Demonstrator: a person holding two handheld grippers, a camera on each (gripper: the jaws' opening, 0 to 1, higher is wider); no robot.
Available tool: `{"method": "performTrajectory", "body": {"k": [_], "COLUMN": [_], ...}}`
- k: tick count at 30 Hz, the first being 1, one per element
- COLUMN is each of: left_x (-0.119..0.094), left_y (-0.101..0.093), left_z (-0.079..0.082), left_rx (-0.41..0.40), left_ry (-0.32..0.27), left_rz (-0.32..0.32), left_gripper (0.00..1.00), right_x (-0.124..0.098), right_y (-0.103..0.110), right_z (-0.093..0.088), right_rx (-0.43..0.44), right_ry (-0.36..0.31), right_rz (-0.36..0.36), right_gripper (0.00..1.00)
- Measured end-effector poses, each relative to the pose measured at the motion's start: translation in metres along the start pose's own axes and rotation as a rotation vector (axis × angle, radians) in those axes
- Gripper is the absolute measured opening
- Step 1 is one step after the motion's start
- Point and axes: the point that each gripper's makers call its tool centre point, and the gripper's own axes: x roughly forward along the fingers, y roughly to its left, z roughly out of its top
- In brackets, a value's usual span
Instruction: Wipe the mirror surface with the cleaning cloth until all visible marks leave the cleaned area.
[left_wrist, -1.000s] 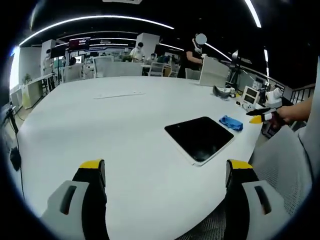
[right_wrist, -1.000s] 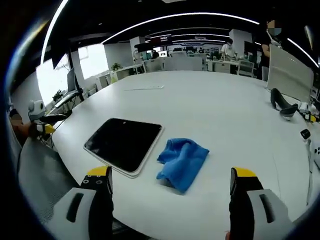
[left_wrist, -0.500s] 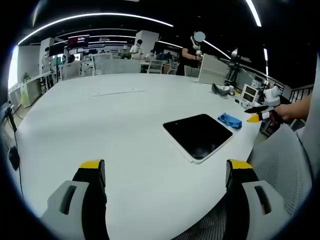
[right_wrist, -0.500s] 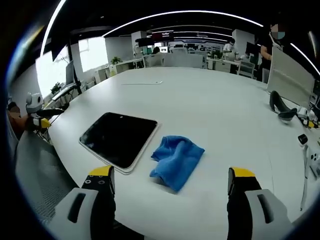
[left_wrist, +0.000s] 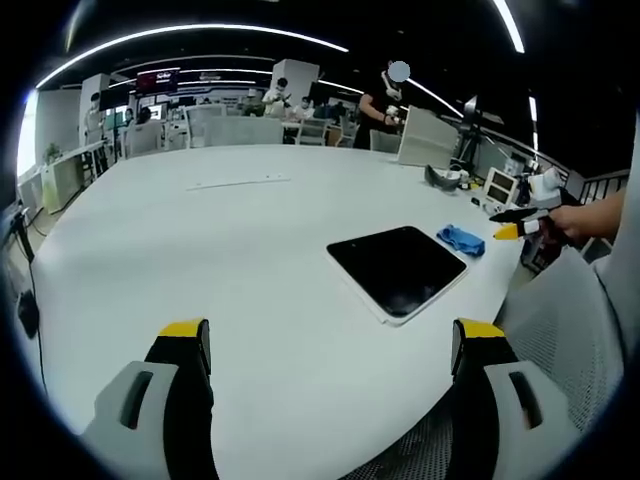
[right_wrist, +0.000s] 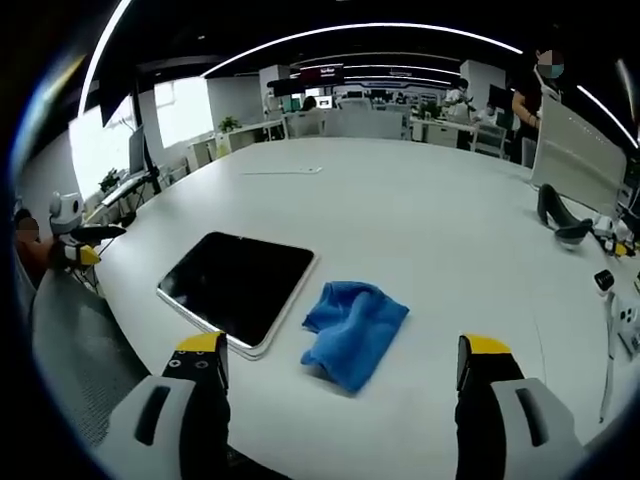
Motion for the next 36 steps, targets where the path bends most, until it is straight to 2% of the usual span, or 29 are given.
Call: {"method": "performTrajectory", "body": {"k": [11, 14, 16, 21, 24, 28, 30, 32, 36], "left_x": [0.000, 0.000, 0.000, 0.001, 0.001, 0.001, 0.001, 0.002, 0.002], "left_y": [0.002, 0.002, 0.002, -0.003, -0.002, 0.001, 0.000, -0.001, -0.001], "left_z": [-0.001, -0.001, -0.002, -0.003, -0.004, -0.004, -0.003, -0.005, -0.006], "left_rx": [-0.004, -0.004, -0.003, 0.013, 0.008, -0.006, -0.002, 0.005, 0.006], "left_ry": [0.007, 0.007, 0.011, 0.023, 0.021, 0.022, 0.022, 0.030, 0.032], "left_rz": [0.009, 0.007, 0.006, -0.008, -0.007, -0.002, -0.004, -0.007, -0.013], "left_gripper": [0.99, 0.99, 0.99, 0.99, 0.99, 0.99, 0.99, 0.99, 0.99], "right_x": [0.003, 0.002, 0.000, 0.000, 0.001, 0.009, 0.012, 0.016, 0.021], "right_y": [-0.003, -0.003, -0.002, -0.008, -0.009, -0.011, -0.015, -0.017, -0.020], "right_z": [0.001, 0.007, 0.015, 0.020, 0.025, 0.026, 0.022, 0.023, 0.034], "right_rx": [0.017, 0.031, 0.035, 0.033, 0.043, 0.026, 0.009, 0.025, 0.062], "right_ry": [0.012, 0.020, 0.003, 0.056, 0.063, 0.118, 0.179, 0.210, 0.194], "right_rz": [-0.007, -0.011, -0.010, -0.032, -0.028, -0.019, -0.022, -0.014, -0.014], "right_gripper": [0.92, 0.92, 0.92, 0.88, 0.85, 0.80, 0.77, 0.72, 0.70]}}
